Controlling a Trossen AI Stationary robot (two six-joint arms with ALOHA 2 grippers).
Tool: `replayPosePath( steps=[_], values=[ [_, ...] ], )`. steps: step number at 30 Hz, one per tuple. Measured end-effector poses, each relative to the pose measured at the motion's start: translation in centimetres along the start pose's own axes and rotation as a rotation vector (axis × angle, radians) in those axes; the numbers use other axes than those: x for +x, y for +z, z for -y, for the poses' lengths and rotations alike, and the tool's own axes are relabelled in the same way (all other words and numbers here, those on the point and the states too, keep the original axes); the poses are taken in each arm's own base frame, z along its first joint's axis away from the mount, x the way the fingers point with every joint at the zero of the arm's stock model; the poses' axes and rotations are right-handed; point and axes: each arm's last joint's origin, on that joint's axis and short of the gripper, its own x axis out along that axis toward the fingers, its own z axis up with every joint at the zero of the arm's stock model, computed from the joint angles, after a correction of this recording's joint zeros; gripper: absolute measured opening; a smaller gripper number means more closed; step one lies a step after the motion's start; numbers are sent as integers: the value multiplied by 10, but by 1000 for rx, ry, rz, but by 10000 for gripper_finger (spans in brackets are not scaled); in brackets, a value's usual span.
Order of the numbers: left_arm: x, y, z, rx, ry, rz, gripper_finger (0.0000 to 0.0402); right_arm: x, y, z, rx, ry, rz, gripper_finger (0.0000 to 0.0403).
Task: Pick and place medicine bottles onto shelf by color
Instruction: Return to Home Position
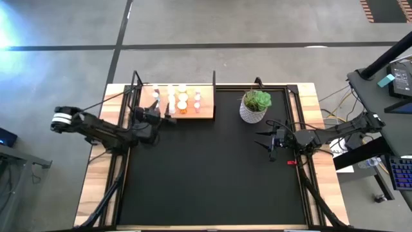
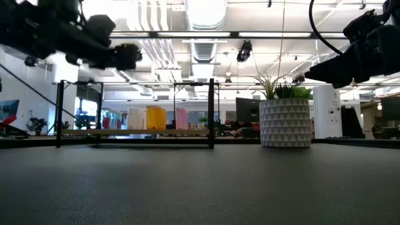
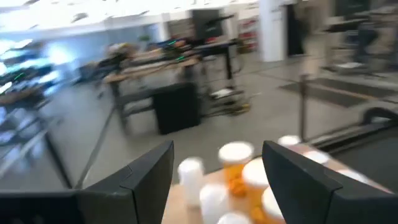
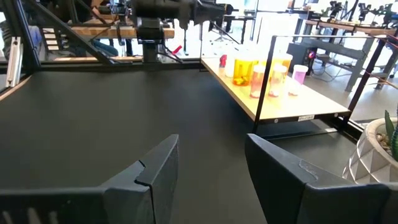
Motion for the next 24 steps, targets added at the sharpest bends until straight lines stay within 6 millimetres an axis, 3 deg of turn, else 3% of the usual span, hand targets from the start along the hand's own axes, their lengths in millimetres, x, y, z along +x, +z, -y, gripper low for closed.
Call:
replayPosePath(
  steps=[6,24],
  values=[
    [-5,25,-15,94,-156,67,228,0,0,0,0,0,0,176],
    [-18,22,-67,36,-309,-43,228,0,0,0,0,0,0,176]
  ],
)
